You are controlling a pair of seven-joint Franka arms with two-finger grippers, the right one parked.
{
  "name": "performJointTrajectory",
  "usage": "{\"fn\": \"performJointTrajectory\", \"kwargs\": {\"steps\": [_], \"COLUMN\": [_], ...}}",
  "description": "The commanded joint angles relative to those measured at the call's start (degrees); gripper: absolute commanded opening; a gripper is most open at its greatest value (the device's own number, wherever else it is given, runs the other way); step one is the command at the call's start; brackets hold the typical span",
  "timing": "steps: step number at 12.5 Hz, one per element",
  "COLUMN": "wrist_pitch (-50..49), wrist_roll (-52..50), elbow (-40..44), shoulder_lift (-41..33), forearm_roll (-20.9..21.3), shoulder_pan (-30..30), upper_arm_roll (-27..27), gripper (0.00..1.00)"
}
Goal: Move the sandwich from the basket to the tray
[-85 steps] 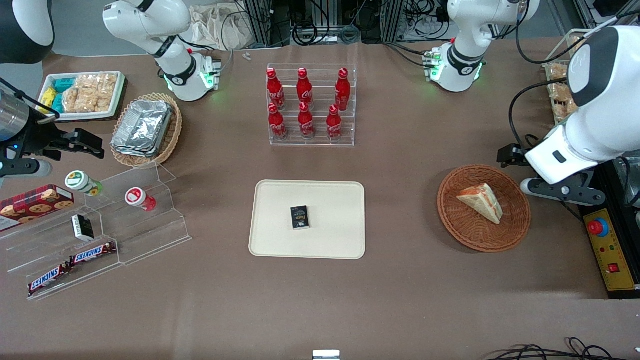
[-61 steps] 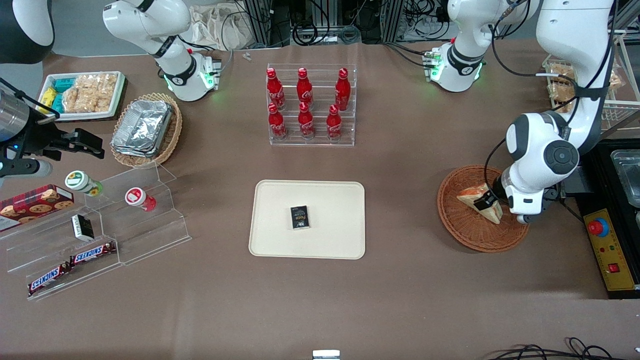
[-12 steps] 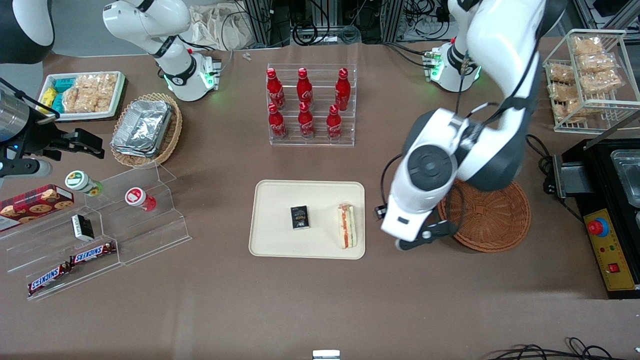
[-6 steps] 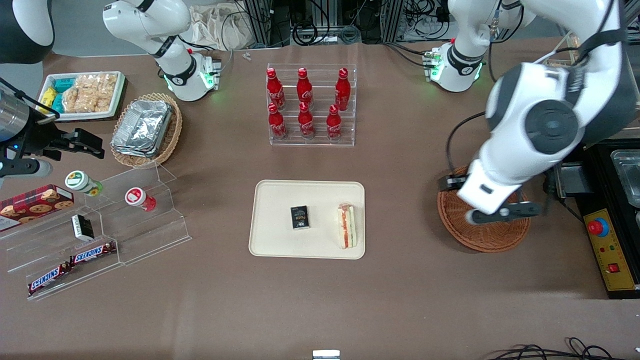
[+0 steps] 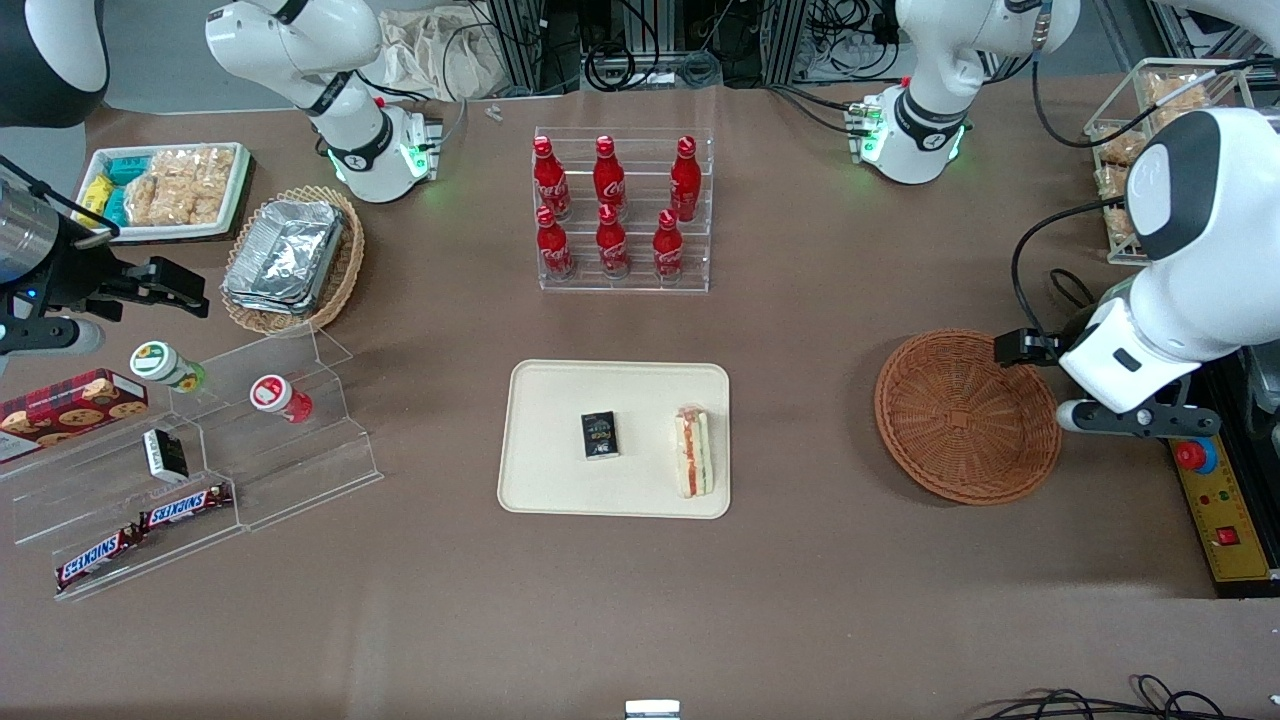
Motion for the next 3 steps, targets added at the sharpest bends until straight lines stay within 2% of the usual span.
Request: {"fn": "performJointTrajectory", "kwargs": {"steps": [1, 3], "wrist_pitch": [-0.69, -0.69], "wrist_roll": [1.11, 1.19], "elbow": [3.34, 3.53], "shoulder_lift": [1.25, 1.33], "forearm_roll": [0.63, 0.55], "shoulder_pan": [10.07, 12.91], "upper_arm_roll": [-11.11, -12.76], "gripper": [1.0, 1.0]}}
